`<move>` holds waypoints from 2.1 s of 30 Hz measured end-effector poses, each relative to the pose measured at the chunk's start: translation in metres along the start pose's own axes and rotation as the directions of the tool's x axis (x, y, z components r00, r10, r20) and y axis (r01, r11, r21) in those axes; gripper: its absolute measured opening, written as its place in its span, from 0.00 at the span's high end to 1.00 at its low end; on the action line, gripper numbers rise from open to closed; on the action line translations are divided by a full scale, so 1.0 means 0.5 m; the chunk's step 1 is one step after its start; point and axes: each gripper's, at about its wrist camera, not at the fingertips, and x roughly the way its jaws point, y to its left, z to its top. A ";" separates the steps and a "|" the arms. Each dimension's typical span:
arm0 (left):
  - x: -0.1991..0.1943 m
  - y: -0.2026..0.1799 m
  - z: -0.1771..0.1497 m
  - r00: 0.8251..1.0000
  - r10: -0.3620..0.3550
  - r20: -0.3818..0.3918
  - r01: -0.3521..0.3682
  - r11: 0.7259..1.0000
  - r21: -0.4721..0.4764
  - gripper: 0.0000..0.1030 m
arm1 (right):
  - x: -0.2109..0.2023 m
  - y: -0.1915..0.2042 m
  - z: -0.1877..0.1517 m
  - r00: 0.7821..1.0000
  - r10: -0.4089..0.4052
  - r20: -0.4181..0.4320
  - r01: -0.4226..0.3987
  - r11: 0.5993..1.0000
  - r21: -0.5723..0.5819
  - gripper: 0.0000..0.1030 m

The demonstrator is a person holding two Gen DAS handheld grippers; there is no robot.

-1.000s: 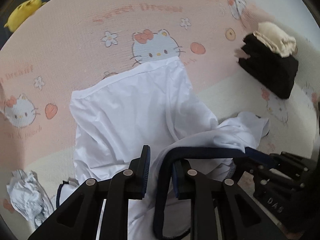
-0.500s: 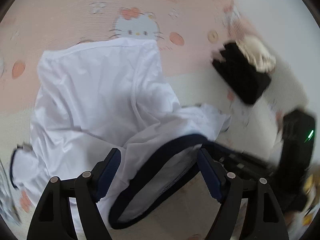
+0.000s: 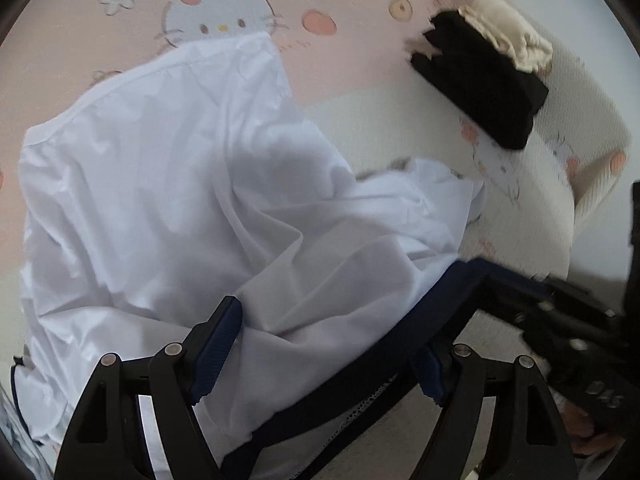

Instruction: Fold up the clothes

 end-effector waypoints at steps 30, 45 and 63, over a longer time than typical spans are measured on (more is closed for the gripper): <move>-0.037 0.015 -0.008 0.997 0.057 0.052 -0.060 0.997 0.058 0.86 | 0.095 0.032 0.000 0.986 -0.126 -0.113 0.111 0.985 -0.129 0.40; -0.038 0.022 -0.015 0.997 -0.078 0.025 0.078 0.997 -0.018 0.42 | 0.046 0.035 0.000 0.993 -0.117 -0.026 0.114 0.989 -0.091 0.88; 0.038 -0.001 0.024 0.999 -0.054 -0.003 0.054 0.995 0.082 0.34 | 0.003 0.035 0.005 0.997 -0.074 0.025 0.075 0.996 -0.049 0.88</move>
